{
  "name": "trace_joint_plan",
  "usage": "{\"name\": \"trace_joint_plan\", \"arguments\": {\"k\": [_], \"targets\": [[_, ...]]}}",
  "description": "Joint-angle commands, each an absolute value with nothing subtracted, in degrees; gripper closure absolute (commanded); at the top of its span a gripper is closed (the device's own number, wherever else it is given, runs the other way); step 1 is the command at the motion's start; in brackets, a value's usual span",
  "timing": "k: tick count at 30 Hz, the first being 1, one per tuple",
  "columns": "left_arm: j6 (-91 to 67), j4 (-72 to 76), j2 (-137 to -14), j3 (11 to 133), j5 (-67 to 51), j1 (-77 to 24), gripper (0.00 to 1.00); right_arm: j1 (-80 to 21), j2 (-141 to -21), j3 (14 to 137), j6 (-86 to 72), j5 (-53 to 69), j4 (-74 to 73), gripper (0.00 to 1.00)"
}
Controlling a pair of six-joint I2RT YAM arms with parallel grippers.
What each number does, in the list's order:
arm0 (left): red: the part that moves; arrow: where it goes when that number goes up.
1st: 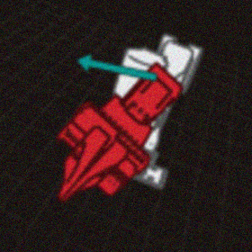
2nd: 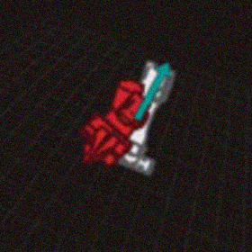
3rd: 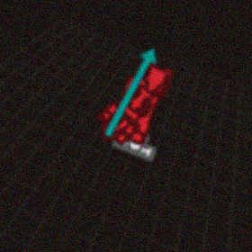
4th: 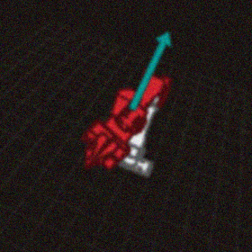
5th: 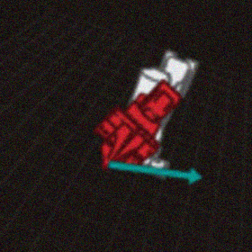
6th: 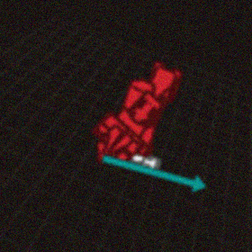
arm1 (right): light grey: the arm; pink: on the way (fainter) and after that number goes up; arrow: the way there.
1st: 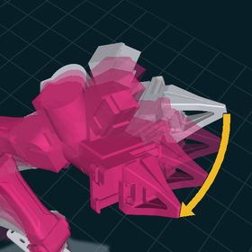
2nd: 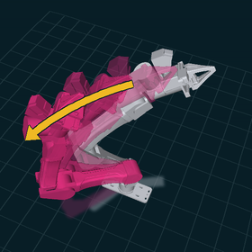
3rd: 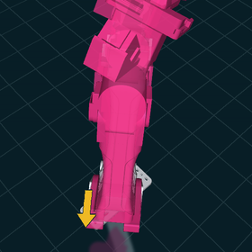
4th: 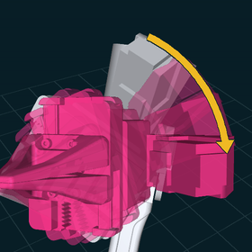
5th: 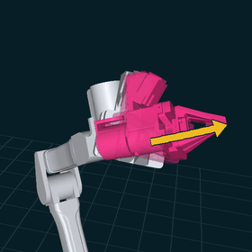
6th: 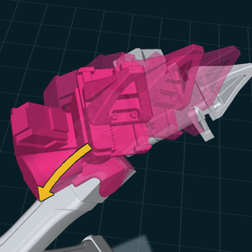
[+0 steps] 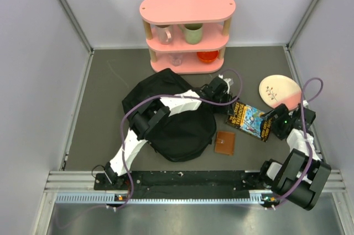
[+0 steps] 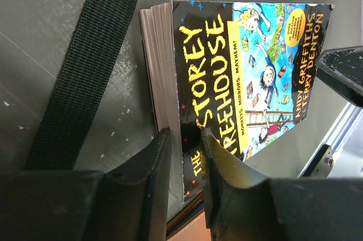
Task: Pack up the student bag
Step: Pick up the book from the center of the board.
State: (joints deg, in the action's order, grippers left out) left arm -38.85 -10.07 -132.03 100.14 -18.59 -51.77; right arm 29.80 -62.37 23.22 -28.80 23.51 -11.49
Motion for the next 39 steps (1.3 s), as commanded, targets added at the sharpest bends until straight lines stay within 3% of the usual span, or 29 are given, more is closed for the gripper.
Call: {"name": "trace_joint_plan", "arguments": {"k": [1,7,10,20,29,32,34,39], "targets": [[-39.6,-1.7,-126.7,100.5,-24.8,-54.2,0.76,28.6,-62.3,21.6,-29.3,31.5,-14.9,0.16],[-39.5,-0.8,-125.8,100.4,-26.0,-54.2,0.78,28.5,-63.3,21.3,-29.0,33.0,-14.4,0.16],[-39.8,-0.5,-125.4,100.4,-27.5,-54.2,1.0,28.6,-63.5,21.3,-28.9,33.7,-14.2,0.16],[-34.4,-9.8,-116.6,98.4,-19.7,-53.9,1.0,28.4,-63.1,22.1,-30.1,41.6,-13.1,0.16],[-37.0,-10.5,-100.8,83.2,-14.8,-53.0,1.0,20.4,-61.9,24.3,-33.6,46.5,-9.8,0.15],[-37.2,-11.2,-96.7,79.4,-10.3,-52.8,1.0,19.9,-62.0,22.2,-35.3,47.4,-5.4,0.1],[-37.7,-11.3,-93.9,77.4,-9.0,-52.3,1.0,19.8,-62.4,21.2,-35.3,47.4,-4.7,0.01],[-37.5,-13.0,-88.8,77.2,-5.7,-50.8,1.0,19.9,-63.2,18.8,-36.2,50.3,-1.2,0.01]]}}
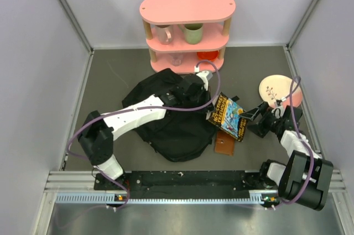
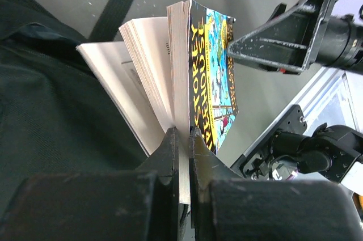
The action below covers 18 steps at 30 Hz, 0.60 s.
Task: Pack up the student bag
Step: Pick up the book from the center of the board.
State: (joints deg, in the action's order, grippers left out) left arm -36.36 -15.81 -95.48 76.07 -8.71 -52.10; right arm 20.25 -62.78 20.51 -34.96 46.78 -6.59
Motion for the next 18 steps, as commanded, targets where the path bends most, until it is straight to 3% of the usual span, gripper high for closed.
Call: {"name": "trace_joint_plan", "arguments": {"k": [1,7,16,18], "targets": [[-37.0,-13.4,-88.2,77.3,-5.4,-50.6,1.0,19.9,-62.9,18.1,-36.2,50.4,-0.9,0.01],[-37.4,-16.5,-84.4,75.0,-4.5,-49.0,1.0,19.8,-63.5,16.1,-38.4,55.8,5.0,0.01],[-39.6,-6.3,-76.5,65.3,-7.4,-47.3,1.0,16.7,-64.2,13.3,-53.4,63.6,26.2,0.01],[-39.5,-5.5,-75.9,65.1,-7.4,-47.2,1.0,13.8,-64.9,14.7,-52.7,63.5,25.1,0.01]]}}
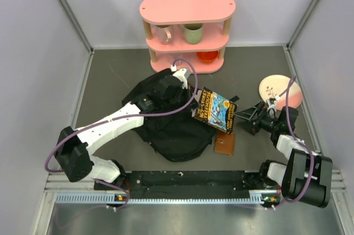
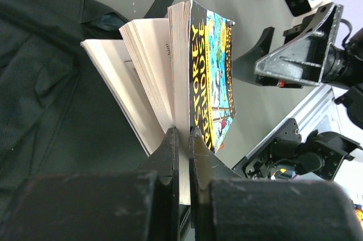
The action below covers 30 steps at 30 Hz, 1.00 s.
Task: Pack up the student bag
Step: Pick up the book from the center of the board.
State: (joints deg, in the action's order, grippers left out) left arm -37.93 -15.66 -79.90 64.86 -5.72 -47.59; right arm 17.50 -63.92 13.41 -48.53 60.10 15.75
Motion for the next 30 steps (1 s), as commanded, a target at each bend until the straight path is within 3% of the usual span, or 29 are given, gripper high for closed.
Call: {"name": "trace_joint_plan", "arguments": {"k": [1,7,19,22,23,25,26,29,30], "targets": [[-39.5,-5.5,-75.8,65.1,-7.2,-47.1,1.0,12.8,-65.3,15.4,-50.8,62.9,21.7,0.01],[-41.5,-4.5,-73.7,63.1,-6.9,-46.1,1.0,7.6,-69.2,15.2,-53.7,60.8,26.0,0.01],[-42.9,7.2,-73.6,57.7,-16.8,-44.8,1.0,1.6,-79.0,13.8,-77.6,64.8,66.2,0.02],[-43.2,7.7,-74.0,57.4,-17.1,-44.8,1.0,1.5,-81.6,13.4,-84.6,65.5,77.7,0.1],[-43.2,8.2,-74.0,57.2,-17.3,-44.7,1.0,1.5,-82.5,13.2,-86.6,65.3,81.2,0.2],[-43.5,8.6,-74.0,56.8,-17.6,-44.6,1.0,1.6,-85.5,12.5,-92.1,65.2,90.4,0.28],[-43.7,8.6,-74.0,56.8,-17.5,-44.4,1.0,1.6,-86.6,12.3,-93.4,65.4,92.3,0.41],[-43.6,8.3,-73.5,56.7,-17.1,-44.2,1.0,1.6,-86.8,11.7,-92.7,64.8,92.2,0.61],[-43.3,7.6,-73.4,56.7,-16.8,-44.1,1.0,1.6,-86.1,11.4,-92.6,64.3,92.2,0.62]]}}
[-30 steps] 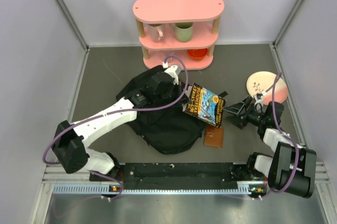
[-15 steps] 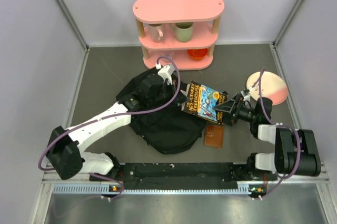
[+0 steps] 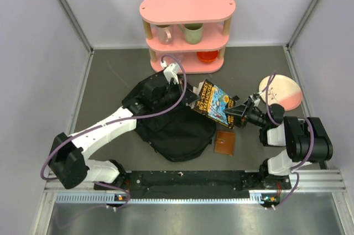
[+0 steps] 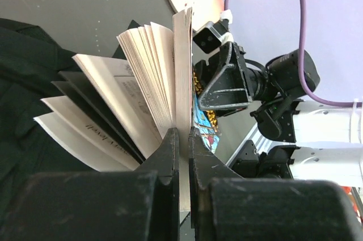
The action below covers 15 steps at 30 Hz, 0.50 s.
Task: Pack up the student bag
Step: Pick up the book from the center of the board.
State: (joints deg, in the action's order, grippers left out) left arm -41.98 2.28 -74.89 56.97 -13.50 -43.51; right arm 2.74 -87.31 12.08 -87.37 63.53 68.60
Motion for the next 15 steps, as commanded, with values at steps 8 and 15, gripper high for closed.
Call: {"name": "trace_joint_plan", "arguments": {"k": [8,15], "targets": [[-42.4,2.0,-71.7,56.8,-13.3,-43.5,1.0,1.6,-79.9,12.1,-92.2,62.8,87.6,0.78],[-46.0,-3.2,-69.4,52.0,-9.8,-43.4,0.33,1.5,-72.2,11.7,-75.3,63.5,65.4,0.78]]}}
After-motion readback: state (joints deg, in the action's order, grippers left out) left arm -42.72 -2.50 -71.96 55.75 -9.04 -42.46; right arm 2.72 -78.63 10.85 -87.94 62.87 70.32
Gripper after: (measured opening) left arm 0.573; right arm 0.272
